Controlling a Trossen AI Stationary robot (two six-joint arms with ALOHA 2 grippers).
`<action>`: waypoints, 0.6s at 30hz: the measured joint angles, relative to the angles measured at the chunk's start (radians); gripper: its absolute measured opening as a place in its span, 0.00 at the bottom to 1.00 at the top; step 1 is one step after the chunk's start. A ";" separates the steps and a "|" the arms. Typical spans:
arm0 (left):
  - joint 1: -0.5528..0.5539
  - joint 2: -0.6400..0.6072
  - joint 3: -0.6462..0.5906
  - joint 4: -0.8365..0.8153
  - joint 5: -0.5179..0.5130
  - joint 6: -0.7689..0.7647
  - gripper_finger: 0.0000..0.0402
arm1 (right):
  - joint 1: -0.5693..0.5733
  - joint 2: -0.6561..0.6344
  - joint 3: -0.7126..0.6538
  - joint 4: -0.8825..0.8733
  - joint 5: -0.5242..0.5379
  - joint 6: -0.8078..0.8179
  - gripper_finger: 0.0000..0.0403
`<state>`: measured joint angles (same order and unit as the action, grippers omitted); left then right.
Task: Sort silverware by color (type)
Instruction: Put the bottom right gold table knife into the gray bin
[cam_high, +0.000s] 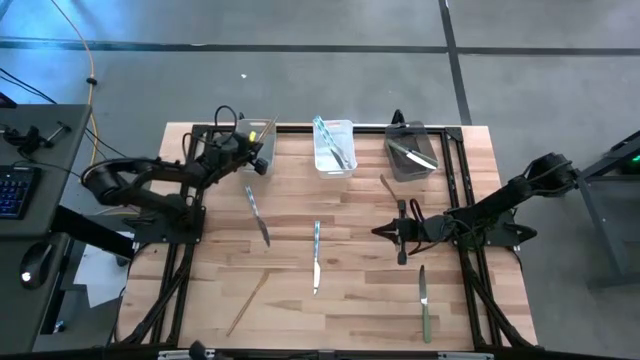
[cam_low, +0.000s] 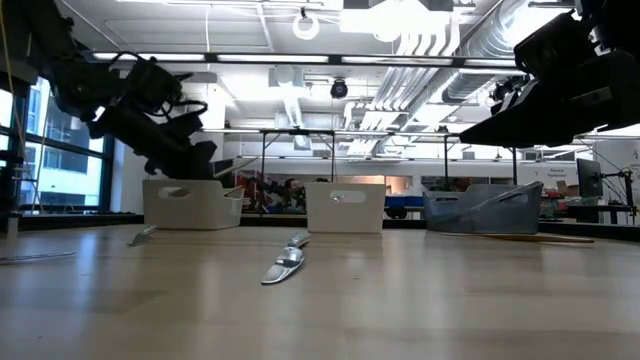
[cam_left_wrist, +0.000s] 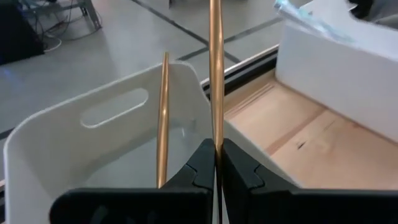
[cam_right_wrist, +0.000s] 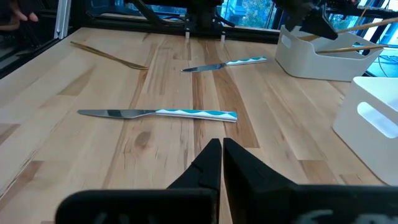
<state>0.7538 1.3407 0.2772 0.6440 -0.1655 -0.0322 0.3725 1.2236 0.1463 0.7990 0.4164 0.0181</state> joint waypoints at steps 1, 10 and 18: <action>0.003 0.015 0.005 -0.001 0.000 0.000 0.00 | 0.000 0.000 0.000 0.000 0.000 0.000 0.00; 0.026 0.076 0.009 0.008 -0.014 -0.018 0.01 | 0.000 0.000 0.000 0.000 0.000 0.000 0.00; 0.025 0.075 0.009 0.010 -0.028 -0.016 0.12 | 0.000 0.000 0.000 0.000 0.000 0.000 0.00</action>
<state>0.7788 1.4155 0.2867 0.6538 -0.1932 -0.0482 0.3725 1.2240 0.1463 0.7990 0.4164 0.0181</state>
